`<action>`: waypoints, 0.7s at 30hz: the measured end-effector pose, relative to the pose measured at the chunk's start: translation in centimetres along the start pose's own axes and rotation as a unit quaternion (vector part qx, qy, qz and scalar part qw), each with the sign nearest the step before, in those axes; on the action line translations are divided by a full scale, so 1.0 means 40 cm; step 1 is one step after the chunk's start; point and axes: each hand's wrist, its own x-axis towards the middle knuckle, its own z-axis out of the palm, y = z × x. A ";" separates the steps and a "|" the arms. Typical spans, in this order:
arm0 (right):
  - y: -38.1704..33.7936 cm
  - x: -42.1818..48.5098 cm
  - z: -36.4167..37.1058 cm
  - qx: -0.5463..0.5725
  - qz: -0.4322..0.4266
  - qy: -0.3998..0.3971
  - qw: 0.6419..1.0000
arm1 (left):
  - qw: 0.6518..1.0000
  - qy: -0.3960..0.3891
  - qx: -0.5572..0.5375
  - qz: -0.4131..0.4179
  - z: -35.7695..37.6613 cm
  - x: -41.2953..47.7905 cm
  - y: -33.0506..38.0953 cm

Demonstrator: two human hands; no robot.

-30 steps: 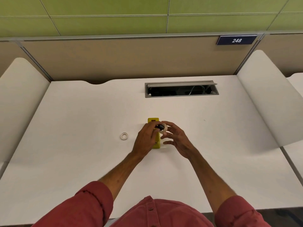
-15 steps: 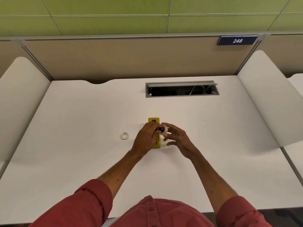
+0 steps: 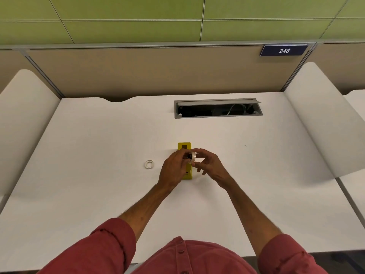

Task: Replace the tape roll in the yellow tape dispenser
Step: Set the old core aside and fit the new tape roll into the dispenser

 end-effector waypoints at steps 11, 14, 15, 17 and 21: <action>-0.040 0.063 0.036 -0.274 -0.029 0.039 0.960 | 0.995 0.012 0.096 0.015 -0.033 0.050 -0.037; -0.046 0.083 0.042 -0.302 -0.038 0.047 0.951 | 0.995 0.018 0.097 0.011 -0.031 0.066 -0.043; -0.047 0.090 0.044 -0.311 -0.040 0.048 0.948 | 0.995 0.018 0.098 0.008 -0.031 0.071 -0.045; -0.047 0.103 0.047 -0.327 -0.044 0.052 0.943 | 0.995 0.019 0.100 0.003 -0.030 0.081 -0.050; -0.049 0.126 0.041 -0.376 -0.059 0.045 0.924 | 0.994 0.016 0.107 -0.005 -0.027 0.091 -0.064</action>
